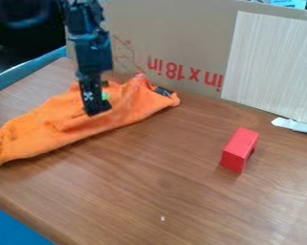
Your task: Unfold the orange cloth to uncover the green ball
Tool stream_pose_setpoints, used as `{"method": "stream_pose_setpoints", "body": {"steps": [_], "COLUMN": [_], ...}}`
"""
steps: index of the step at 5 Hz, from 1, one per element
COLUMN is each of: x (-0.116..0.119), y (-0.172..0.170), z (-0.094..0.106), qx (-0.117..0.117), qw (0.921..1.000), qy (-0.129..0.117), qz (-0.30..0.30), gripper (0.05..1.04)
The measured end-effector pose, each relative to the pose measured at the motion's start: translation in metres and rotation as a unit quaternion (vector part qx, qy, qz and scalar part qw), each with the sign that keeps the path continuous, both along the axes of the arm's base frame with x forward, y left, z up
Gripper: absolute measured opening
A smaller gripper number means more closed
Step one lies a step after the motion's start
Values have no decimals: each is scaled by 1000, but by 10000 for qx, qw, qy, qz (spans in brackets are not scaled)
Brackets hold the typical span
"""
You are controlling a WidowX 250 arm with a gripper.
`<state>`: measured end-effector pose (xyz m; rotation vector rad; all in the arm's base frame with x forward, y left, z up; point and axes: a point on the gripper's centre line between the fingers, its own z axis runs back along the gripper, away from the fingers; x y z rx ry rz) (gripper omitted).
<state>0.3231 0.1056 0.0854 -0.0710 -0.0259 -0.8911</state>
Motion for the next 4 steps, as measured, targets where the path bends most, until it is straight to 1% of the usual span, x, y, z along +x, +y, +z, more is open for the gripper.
{"method": "stream_pose_setpoints", "body": {"steps": [1,2,4], "x": [-19,-34,-61], "y": [-17,-28,-60], "z": [-1,-3,3], "qx": [3,-53,-274], "qw": [9997,9991,9961], "qy": [20,149,581], "qz": [-236,-403,-605], "gripper": [51,51,51]}}
